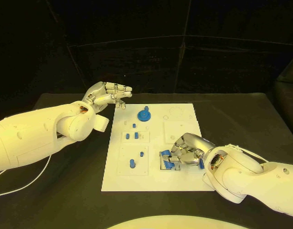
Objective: Assemble the parts on the task board
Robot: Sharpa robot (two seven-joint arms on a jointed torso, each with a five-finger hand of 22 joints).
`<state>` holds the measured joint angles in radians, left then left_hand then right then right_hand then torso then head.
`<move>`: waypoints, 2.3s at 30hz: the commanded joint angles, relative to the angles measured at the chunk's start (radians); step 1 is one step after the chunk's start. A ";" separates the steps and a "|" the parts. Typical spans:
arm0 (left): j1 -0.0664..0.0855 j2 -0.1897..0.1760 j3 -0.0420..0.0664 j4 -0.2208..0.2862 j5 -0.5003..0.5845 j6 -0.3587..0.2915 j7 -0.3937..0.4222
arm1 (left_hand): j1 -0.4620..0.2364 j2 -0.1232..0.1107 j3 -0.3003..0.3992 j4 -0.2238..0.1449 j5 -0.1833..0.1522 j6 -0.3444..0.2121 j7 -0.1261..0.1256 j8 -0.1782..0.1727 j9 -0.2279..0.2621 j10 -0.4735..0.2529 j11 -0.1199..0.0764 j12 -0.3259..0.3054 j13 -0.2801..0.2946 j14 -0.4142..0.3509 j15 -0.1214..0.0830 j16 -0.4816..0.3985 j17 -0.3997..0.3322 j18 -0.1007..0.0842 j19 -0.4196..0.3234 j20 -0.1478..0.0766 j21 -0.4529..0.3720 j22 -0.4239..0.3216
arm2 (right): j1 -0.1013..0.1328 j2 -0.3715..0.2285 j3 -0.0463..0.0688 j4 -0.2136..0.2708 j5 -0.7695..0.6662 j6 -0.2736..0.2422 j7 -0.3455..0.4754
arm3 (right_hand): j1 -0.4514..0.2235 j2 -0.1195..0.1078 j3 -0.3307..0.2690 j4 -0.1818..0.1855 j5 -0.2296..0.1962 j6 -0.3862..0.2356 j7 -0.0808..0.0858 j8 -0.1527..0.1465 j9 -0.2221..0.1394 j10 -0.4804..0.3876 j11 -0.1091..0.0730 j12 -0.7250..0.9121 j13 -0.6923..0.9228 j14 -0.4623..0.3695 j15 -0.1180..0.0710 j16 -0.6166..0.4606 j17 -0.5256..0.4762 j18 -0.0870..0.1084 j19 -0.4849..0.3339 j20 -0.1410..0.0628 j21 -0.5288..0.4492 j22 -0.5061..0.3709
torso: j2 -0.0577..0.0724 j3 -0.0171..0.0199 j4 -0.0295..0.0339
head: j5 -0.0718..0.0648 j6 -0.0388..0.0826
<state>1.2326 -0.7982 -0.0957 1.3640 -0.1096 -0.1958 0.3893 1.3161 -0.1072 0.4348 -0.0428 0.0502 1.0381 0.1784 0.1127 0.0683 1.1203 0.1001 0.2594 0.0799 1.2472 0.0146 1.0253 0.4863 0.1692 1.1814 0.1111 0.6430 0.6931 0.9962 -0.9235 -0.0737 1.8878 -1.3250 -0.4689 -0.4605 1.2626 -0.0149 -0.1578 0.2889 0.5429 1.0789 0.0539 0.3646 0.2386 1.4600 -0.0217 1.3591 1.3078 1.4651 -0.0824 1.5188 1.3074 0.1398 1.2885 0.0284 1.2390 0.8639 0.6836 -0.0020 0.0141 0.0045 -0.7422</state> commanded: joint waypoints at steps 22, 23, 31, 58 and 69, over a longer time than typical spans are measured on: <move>0.001 0.004 0.001 0.000 0.003 0.019 -0.005 | 0.002 0.008 -0.005 0.001 0.000 -0.009 -0.001 -0.002 0.000 -0.007 0.000 0.004 0.001 -0.006 0.000 -0.005 -0.002 0.014 -0.002 0.004 -0.003 -0.001 | 0.001 0.024 0.001 -0.012 -0.099 -0.008 -0.133 | -0.194 -0.101 -0.030 0.007 -0.458 -0.004 0.000 -0.011 0.091 -0.021 0.001 -0.073 -0.023 0.078 -0.001 -0.005 0.119 -0.009 -0.022 -0.001 -0.029 -0.049 | -0.001 0.0012 -0.0016 | 0.005 -0.005; 0.001 0.004 0.001 0.000 0.003 0.019 -0.005 | 0.002 0.008 -0.005 0.001 0.000 -0.009 -0.001 -0.002 0.000 -0.007 0.000 0.004 0.001 -0.006 0.000 -0.005 -0.002 0.014 -0.002 0.004 -0.003 -0.001 | 0.001 0.023 0.001 -0.010 -0.103 -0.009 -0.133 | -0.195 -0.102 -0.029 0.007 -0.458 -0.004 0.000 -0.011 0.091 -0.021 0.001 -0.074 -0.024 0.078 -0.001 -0.005 0.119 -0.009 -0.022 -0.001 -0.030 -0.049 | -0.001 0.0012 -0.0016 | 0.005 -0.005; 0.001 0.004 0.000 -0.001 0.003 0.020 -0.006 | 0.002 0.008 -0.005 0.001 0.000 -0.009 -0.001 -0.002 0.000 -0.007 0.000 0.004 0.001 -0.006 0.000 -0.005 -0.002 0.014 -0.002 0.004 -0.003 -0.001 | 0.001 -0.001 0.001 0.009 -0.112 -0.028 -0.101 | -0.166 -0.085 0.000 0.004 -0.412 -0.002 -0.001 -0.010 0.105 -0.018 0.001 -0.075 -0.018 0.078 -0.001 -0.005 0.123 -0.009 -0.020 -0.001 -0.031 -0.047 | -0.001 0.0008 -0.0020 | 0.002 -0.005; 0.001 0.002 -0.003 0.001 0.003 0.015 -0.003 | 0.003 0.008 -0.007 -0.001 0.000 -0.011 0.000 -0.002 -0.001 -0.010 0.001 0.006 0.001 -0.008 0.000 -0.006 -0.005 0.014 -0.002 0.004 -0.005 -0.002 | 0.004 -0.241 0.001 0.042 -0.181 0.113 -0.060 | 0.015 -0.036 -0.011 -0.032 -0.283 -0.040 0.023 -0.072 0.096 -0.018 0.021 -0.084 -0.006 0.080 0.016 -0.002 0.134 -0.011 -0.015 0.015 -0.028 -0.033 | -0.001 0.0013 -0.0073 | -0.041 0.000; 0.001 0.000 -0.003 0.001 0.003 0.017 -0.004 | 0.003 0.008 -0.007 -0.001 0.000 -0.011 0.000 -0.002 -0.001 -0.010 0.001 0.006 0.001 -0.008 0.000 -0.006 -0.005 0.014 -0.002 0.004 -0.005 -0.002 | 0.003 -0.223 0.000 0.025 -0.224 0.169 -0.099 | 0.007 -0.036 -0.027 -0.020 -0.290 -0.022 0.018 -0.069 0.097 -0.014 0.017 -0.081 0.000 0.081 0.013 0.000 0.139 -0.013 -0.011 0.013 -0.024 -0.023 | 0.000 0.0009 -0.0055 | -0.044 -0.004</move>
<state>1.2326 -0.7978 -0.0994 1.3635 -0.1095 -0.1874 0.3812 1.3161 -0.1072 0.4349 -0.0427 0.0502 1.0306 0.1784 0.1127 0.0684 1.1203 0.1001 0.2594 0.0797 1.2472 0.0146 1.0253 0.4825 0.1691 1.1814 0.1112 0.6430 0.6917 0.9984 -1.1489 -0.0734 1.9136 -1.5096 -0.3457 -0.5351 1.2750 -0.0484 -0.1768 0.2695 0.2535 1.0486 0.0733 0.2981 0.3356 1.4398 -0.0015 1.2740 1.3071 1.4668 -0.0732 1.5188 1.3076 0.1399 1.2725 0.0375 1.2120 0.8398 0.6828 -0.0012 0.0080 -0.0388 -0.7452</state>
